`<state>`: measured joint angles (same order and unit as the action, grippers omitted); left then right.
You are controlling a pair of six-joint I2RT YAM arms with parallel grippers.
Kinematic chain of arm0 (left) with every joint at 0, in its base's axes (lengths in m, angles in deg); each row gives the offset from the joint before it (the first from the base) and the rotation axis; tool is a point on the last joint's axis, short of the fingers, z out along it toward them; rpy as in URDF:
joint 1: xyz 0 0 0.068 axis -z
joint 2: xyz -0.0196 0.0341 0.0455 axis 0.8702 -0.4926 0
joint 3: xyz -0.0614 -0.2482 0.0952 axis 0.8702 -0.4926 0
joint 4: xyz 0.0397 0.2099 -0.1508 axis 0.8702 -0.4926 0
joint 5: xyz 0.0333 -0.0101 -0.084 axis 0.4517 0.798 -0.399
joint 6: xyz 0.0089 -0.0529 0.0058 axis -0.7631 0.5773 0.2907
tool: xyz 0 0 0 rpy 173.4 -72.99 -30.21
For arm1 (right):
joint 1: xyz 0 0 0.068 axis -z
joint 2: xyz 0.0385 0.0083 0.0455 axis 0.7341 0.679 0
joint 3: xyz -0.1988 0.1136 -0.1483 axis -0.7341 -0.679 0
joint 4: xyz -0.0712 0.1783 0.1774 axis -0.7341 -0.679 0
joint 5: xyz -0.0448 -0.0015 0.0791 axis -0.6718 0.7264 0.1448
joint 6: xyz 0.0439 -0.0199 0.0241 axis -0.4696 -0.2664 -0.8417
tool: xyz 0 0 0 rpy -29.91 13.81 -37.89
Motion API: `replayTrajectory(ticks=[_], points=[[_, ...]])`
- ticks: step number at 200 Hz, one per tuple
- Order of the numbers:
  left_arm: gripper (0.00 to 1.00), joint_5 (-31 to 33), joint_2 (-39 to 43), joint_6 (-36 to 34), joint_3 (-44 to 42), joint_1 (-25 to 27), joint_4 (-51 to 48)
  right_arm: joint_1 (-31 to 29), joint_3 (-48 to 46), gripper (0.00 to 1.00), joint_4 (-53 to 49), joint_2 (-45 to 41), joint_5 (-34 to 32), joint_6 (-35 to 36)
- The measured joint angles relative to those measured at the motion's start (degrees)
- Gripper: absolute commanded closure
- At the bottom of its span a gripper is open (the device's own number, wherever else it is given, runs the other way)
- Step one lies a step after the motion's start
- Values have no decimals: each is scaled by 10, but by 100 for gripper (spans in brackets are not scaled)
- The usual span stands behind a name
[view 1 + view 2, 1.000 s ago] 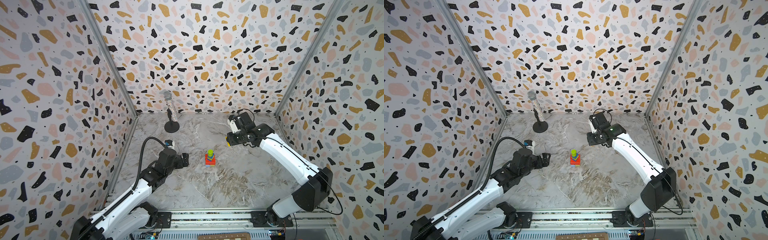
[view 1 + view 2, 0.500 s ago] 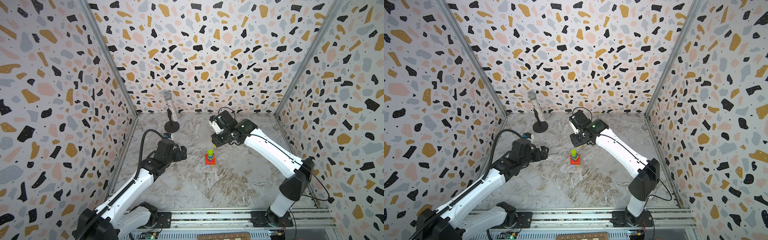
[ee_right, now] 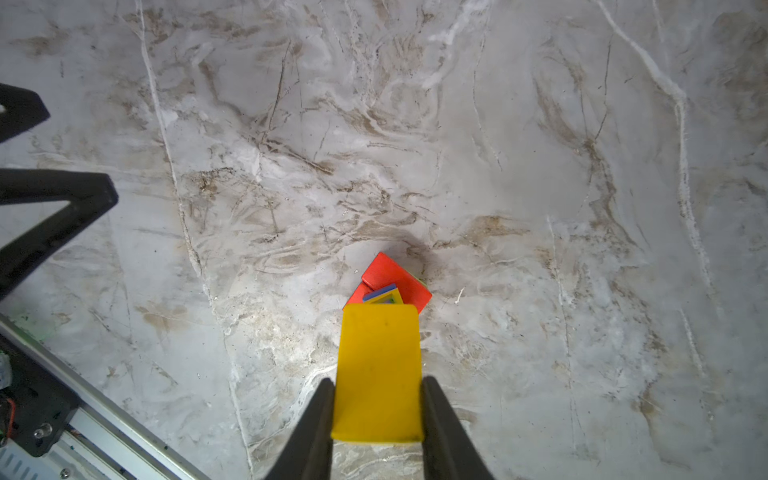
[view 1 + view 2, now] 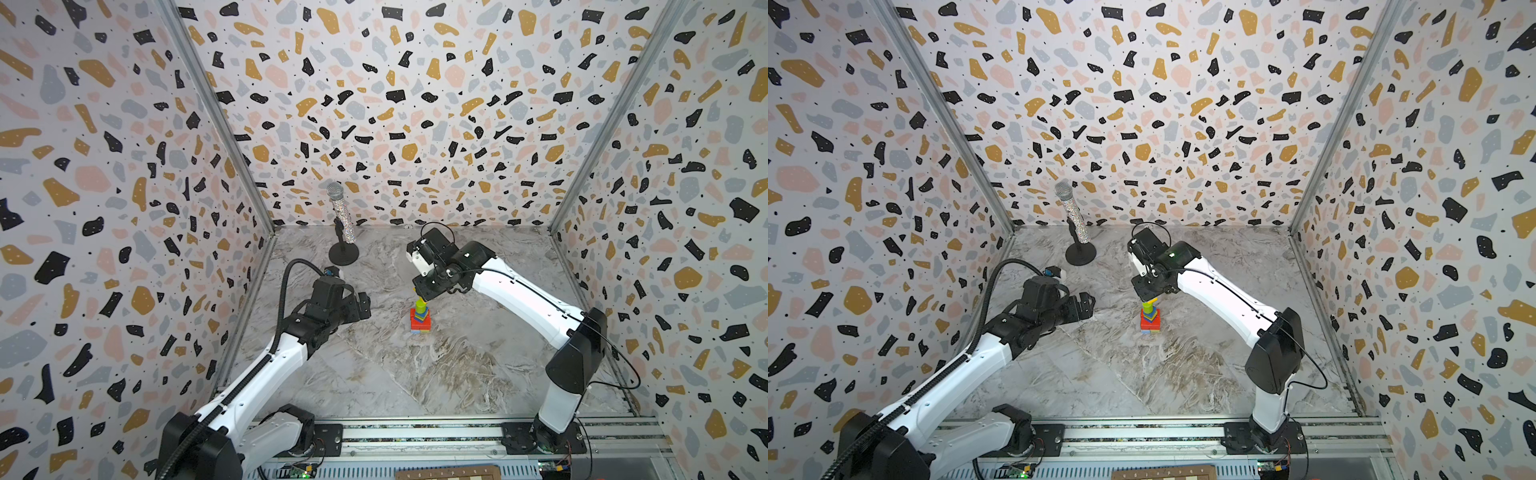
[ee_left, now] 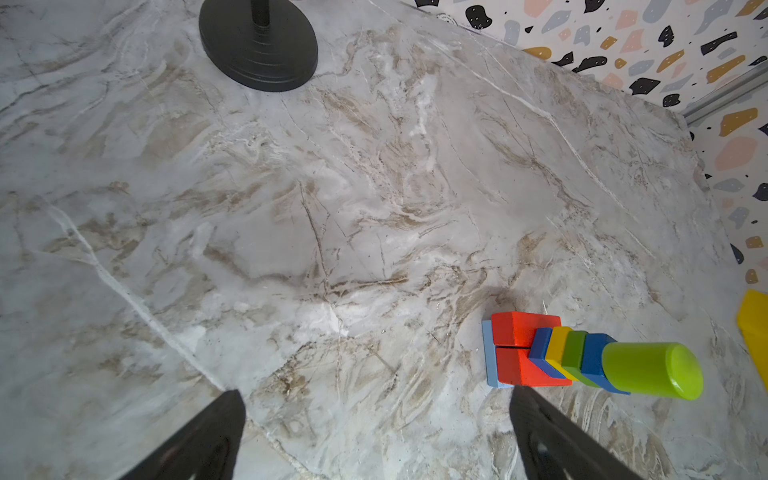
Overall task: Build the wood block tower
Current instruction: 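Carry the yellow block above the lime green cylinder with the right gripper, then lower the yellow block onto the cylinder top with the right gripper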
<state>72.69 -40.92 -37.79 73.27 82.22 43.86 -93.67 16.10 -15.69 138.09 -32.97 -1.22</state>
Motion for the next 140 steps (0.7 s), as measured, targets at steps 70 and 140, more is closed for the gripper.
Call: replayTrajectory(ticks=[70,140], points=[[0,-8,-10,0,-3,-4,3,-6,0,72,1,3,6,7],[0,-15,-9,0,-5,-8,3,-10,-5,72,0,3,6,12]])
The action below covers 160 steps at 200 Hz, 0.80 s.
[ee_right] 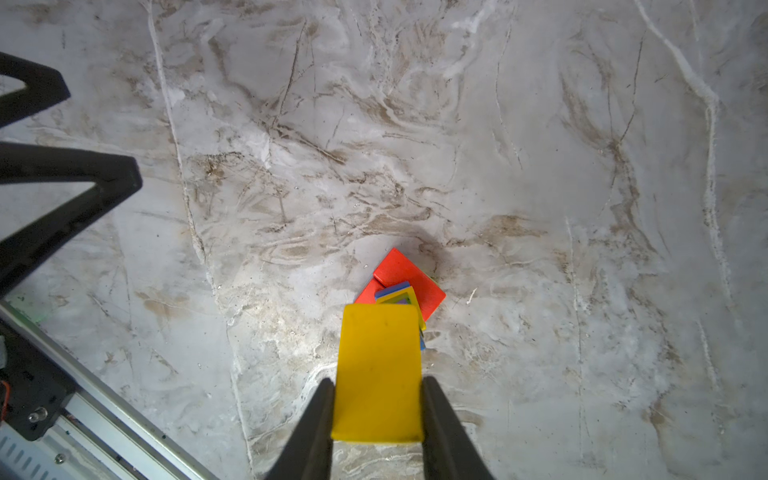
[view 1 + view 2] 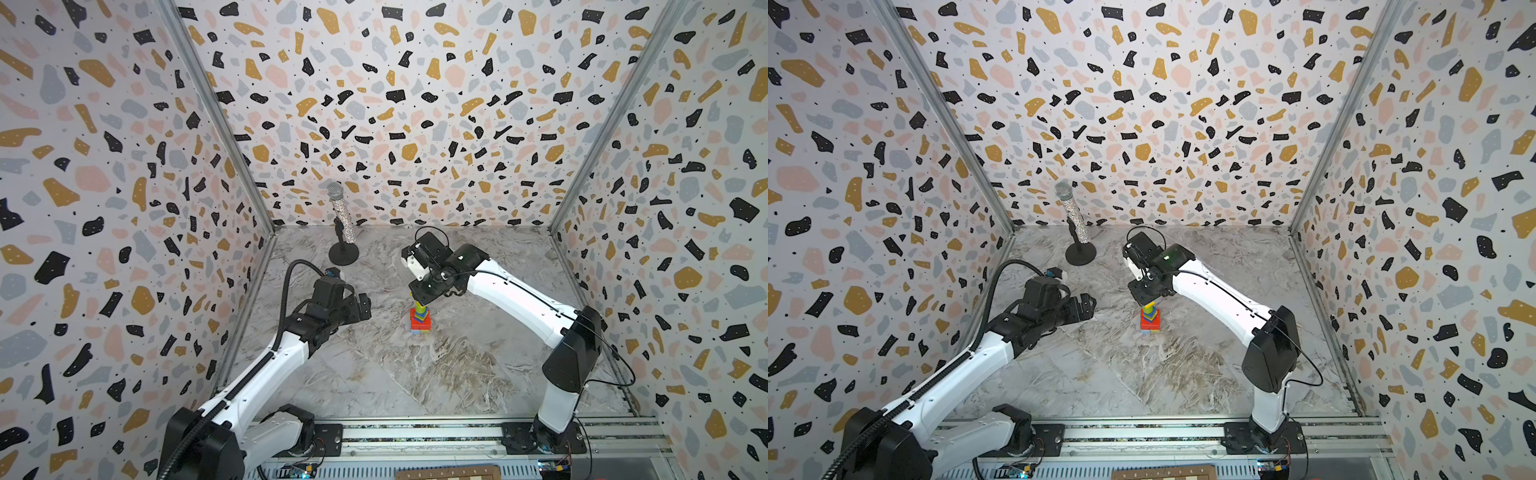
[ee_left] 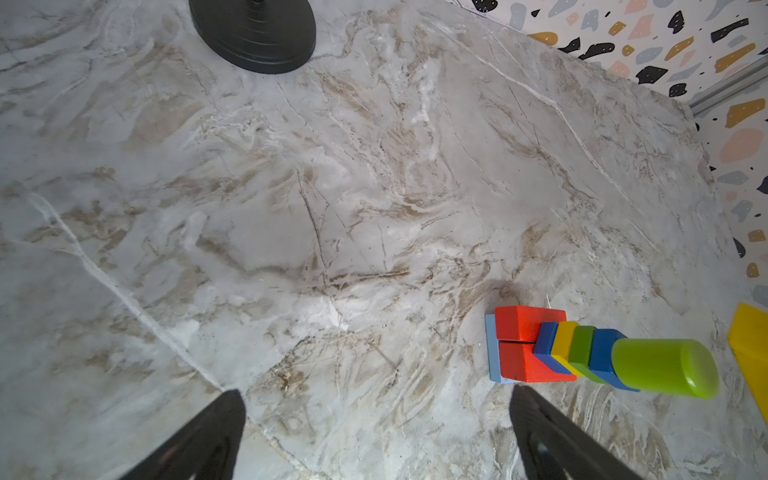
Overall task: Build the wood block tower
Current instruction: 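Lower the yellow block onto the cylinder top with the right gripper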
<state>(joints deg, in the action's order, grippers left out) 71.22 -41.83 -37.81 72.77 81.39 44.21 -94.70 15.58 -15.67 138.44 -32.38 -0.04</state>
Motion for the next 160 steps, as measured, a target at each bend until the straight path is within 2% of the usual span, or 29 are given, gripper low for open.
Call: replayTrajectory(ticks=[160], points=[[0,-24,4,0,-3,-8,8,-2,-6,72,-3,21,-12,6]])
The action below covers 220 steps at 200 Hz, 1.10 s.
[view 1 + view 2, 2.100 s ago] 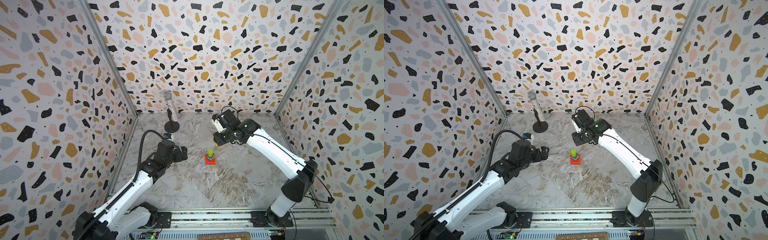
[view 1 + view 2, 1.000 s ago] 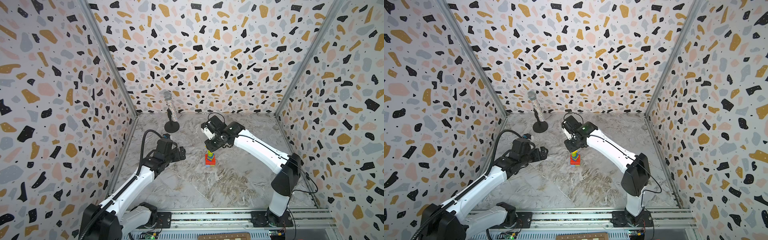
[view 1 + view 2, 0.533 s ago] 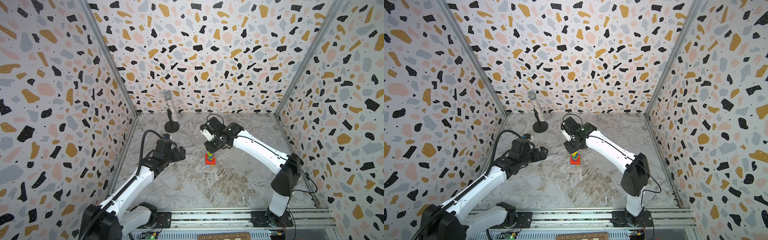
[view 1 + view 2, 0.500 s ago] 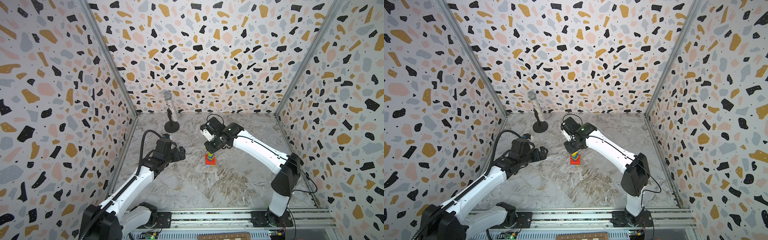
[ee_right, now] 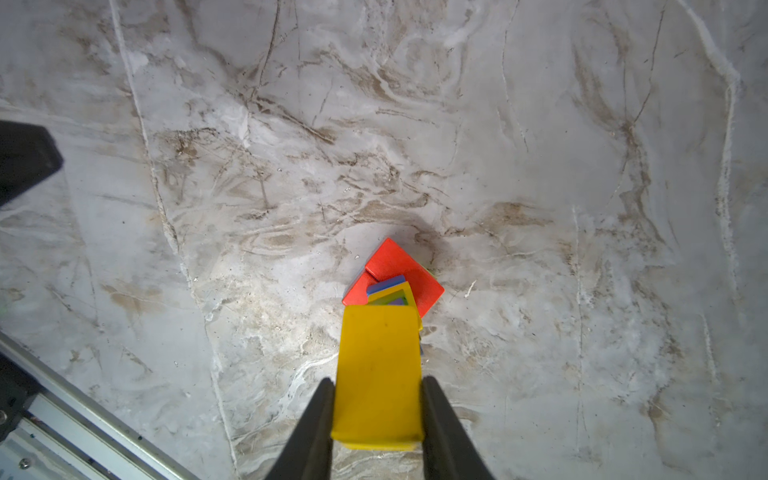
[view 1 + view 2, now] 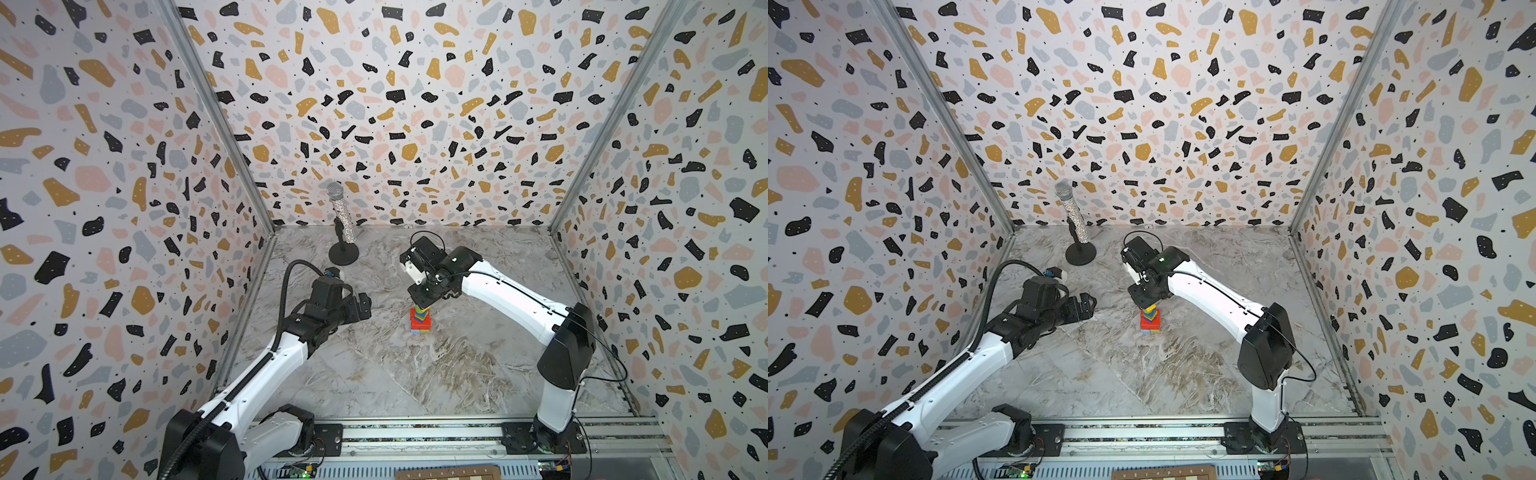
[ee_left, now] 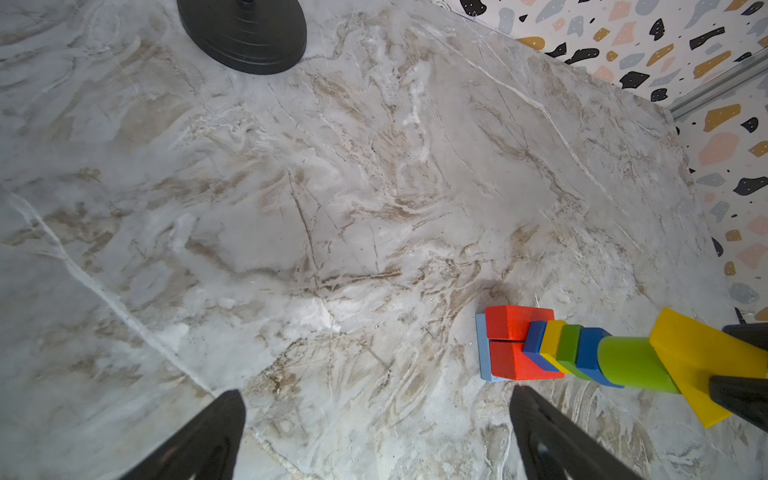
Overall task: Build the wood block tower
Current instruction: 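Lower the yellow block onto the cylinder top with the right gripper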
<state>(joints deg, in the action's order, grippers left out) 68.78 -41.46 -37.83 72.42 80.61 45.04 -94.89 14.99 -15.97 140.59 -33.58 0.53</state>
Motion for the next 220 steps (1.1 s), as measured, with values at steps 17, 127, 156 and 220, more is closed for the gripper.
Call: replayTrajectory(ticks=[17,127,156,220], points=[[0,-1,0,0,0,-2,0,0,0,72,-1,0,0,0],[0,-11,2,0,0,-6,0,0,1,72,-3,0,-6,0],[0,-11,2,0,0,-6,0,0,3,73,-8,0,-9,0],[0,-12,2,0,-1,-6,1,0,6,73,-16,0,-14,0]])
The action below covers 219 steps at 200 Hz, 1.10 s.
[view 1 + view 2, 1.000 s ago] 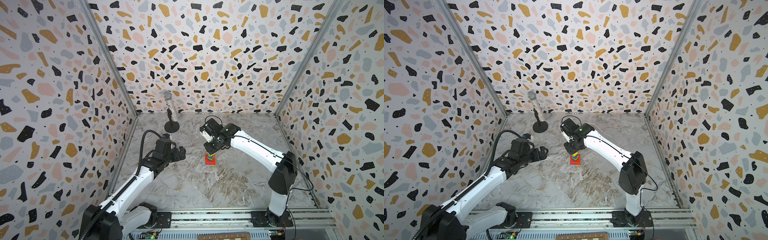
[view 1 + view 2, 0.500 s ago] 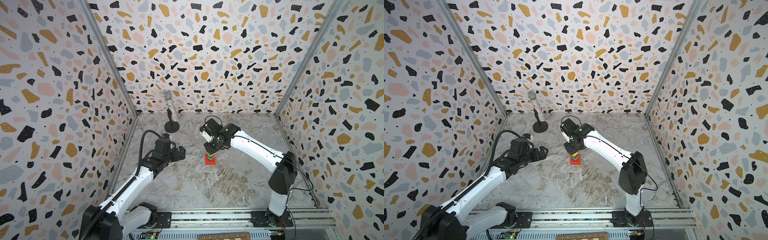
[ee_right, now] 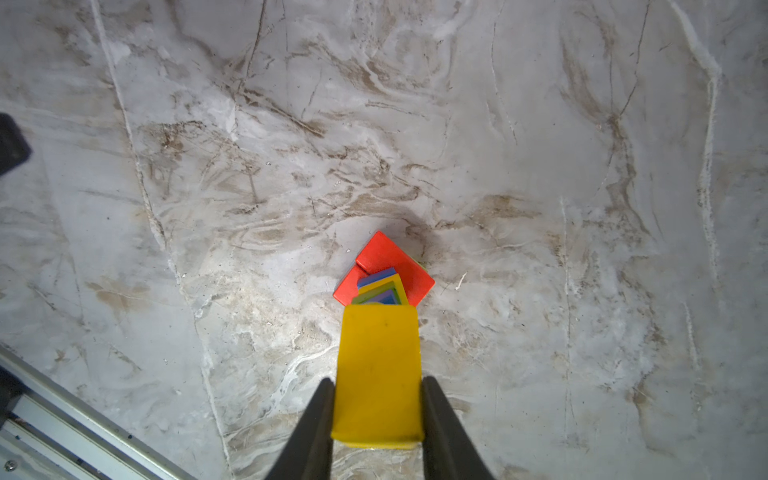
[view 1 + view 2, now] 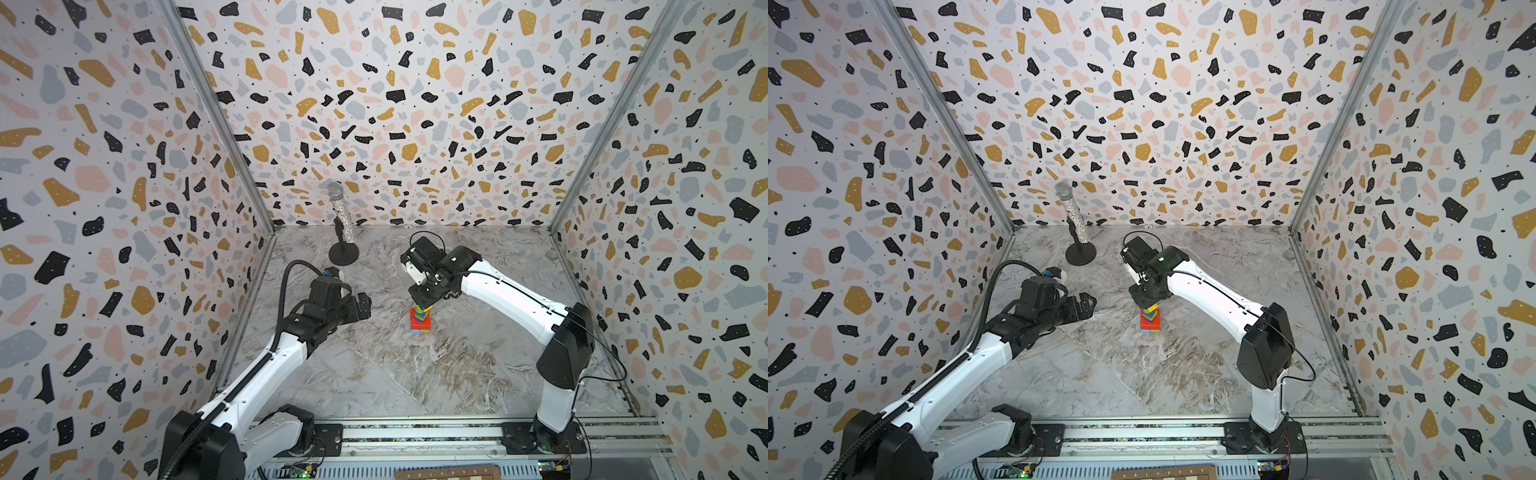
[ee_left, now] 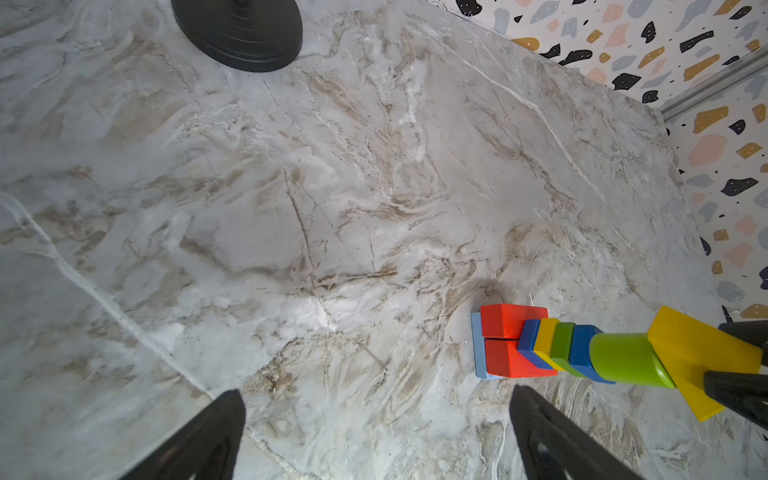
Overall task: Build the wood block tower
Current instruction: 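Lower the yellow block onto the cylinder top with the right gripper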
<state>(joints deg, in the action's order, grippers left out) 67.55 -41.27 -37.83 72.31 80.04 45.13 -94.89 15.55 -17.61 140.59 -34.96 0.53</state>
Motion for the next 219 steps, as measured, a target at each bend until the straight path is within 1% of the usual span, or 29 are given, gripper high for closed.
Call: replayTrajectory(ticks=[102,219], points=[[0,0,0,0,-2,-4,1,0,15,73,-1,0,0,0],[0,-1,0,0,-2,-6,2,-4,12,73,-2,1,2,0]])
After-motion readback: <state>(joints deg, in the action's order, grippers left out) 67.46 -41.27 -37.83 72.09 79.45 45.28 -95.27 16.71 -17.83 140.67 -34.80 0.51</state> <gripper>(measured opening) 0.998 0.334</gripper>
